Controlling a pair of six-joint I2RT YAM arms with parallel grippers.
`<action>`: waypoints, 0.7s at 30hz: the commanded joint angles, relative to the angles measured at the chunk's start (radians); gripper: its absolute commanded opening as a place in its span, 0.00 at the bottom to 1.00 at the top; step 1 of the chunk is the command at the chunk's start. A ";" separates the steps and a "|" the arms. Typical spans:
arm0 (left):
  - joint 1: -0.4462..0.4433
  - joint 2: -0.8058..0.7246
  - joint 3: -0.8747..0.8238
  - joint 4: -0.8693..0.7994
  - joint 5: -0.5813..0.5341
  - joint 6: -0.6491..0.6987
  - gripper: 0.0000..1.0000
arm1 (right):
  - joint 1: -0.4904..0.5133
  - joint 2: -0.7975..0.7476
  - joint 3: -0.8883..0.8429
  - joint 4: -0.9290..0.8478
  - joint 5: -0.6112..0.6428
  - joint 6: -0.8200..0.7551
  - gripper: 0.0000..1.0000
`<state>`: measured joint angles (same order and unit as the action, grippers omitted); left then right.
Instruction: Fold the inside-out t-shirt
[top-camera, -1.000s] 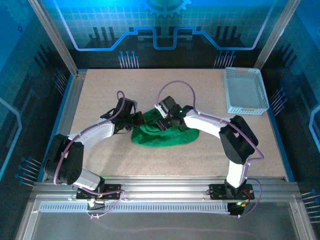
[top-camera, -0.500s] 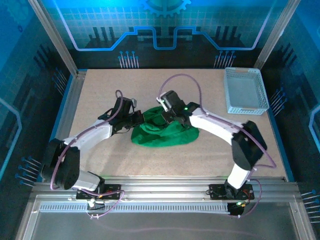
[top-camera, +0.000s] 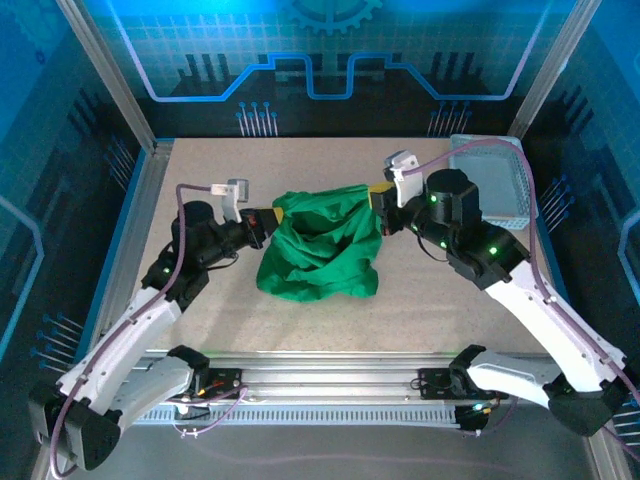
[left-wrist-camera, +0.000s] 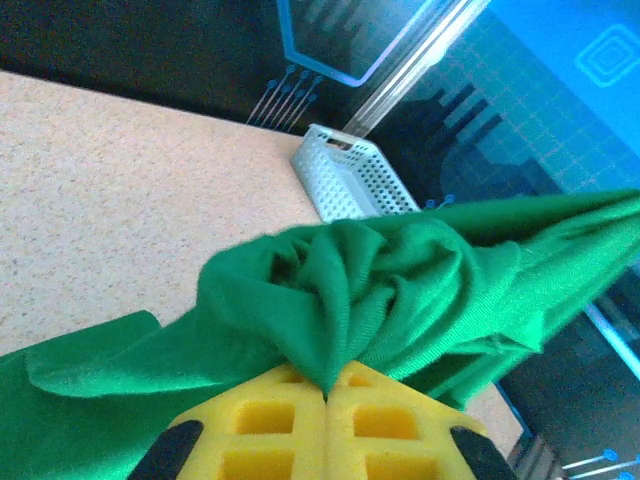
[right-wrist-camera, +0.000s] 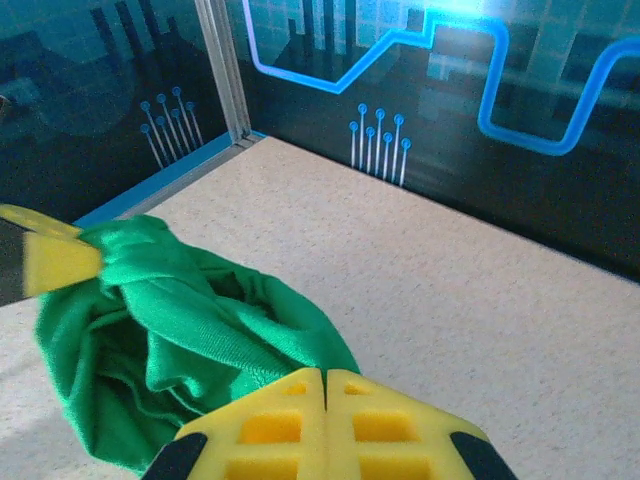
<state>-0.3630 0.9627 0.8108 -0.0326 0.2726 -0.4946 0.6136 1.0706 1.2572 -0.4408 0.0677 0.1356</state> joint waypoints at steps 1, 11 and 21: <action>0.013 0.189 0.070 -0.195 -0.159 0.023 0.00 | -0.096 0.058 -0.040 0.006 -0.036 0.107 0.00; -0.064 0.484 0.252 -0.484 -0.399 0.042 0.39 | -0.134 0.209 -0.050 0.062 -0.154 0.170 0.00; -0.369 0.237 0.120 -0.096 -0.340 0.257 0.68 | -0.100 0.121 -0.030 0.091 -0.242 0.183 0.00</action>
<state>-0.7029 1.2083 0.9691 -0.2596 -0.0990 -0.3260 0.5098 1.2400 1.1851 -0.3908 -0.1143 0.3077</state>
